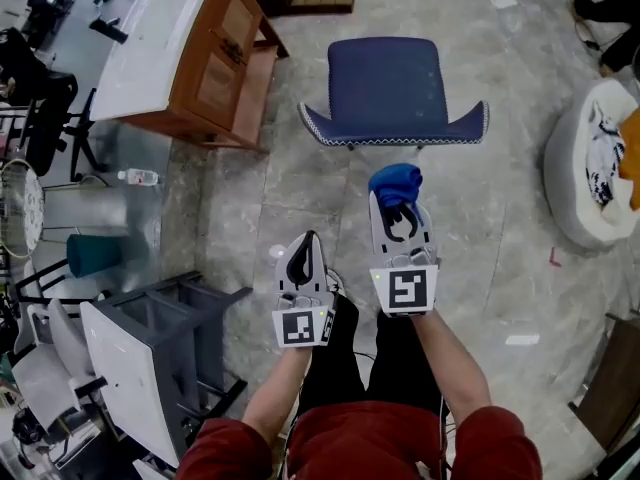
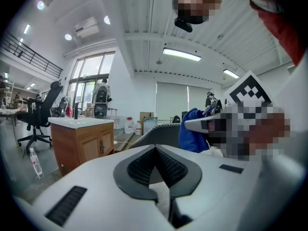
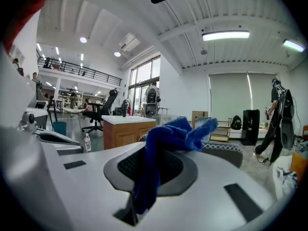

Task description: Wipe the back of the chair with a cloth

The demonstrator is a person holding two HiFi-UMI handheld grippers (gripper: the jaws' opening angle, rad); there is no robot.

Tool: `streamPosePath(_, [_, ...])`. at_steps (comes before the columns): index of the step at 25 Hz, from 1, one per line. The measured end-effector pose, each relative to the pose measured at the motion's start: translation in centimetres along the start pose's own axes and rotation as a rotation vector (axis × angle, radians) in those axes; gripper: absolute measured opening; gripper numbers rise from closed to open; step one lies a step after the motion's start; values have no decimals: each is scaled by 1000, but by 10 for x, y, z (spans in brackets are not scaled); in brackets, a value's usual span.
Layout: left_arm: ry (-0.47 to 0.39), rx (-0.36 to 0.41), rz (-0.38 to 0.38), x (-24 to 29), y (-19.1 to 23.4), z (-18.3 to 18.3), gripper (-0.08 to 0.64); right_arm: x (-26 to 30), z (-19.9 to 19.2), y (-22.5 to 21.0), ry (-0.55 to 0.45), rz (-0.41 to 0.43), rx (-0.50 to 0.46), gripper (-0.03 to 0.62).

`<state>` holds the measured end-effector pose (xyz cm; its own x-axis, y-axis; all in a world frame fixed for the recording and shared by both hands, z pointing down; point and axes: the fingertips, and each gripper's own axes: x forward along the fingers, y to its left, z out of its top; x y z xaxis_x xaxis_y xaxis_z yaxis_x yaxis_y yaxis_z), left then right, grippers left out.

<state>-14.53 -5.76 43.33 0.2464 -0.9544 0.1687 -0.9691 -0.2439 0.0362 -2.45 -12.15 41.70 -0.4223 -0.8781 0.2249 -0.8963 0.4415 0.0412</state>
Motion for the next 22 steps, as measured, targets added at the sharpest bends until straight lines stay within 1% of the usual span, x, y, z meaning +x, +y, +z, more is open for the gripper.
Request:
streamPosePath(4, [-9, -14, -51, -15, -43, 40, 14, -50, 22, -21, -9, -2, 10, 55])
streamPosePath(9, [4, -42, -96, -37, -91, 86, 12, -123, 51, -45, 3, -25, 62, 55])
streamPosePath(12, [-8, -32, -112, -44, -117, 114, 12, -162, 64, -63, 14, -36, 48, 55])
streamPosePath(14, [-30, -18, -115, -49, -127, 136, 14, -183, 73, -72, 21, -43, 49, 55])
streamPosePath(17, [-73, 6, -115, -54, -136, 168, 14, -206, 90, -87, 2, -54, 8, 55])
streamPosePath(20, [-115, 39, -130, -57, -139, 198, 14, -217, 117, -96, -33, -72, 22, 55])
streamPosePath(22, [-107, 70, -147, -61, -138, 212, 13, -222, 135, -98, -58, -89, 28, 55])
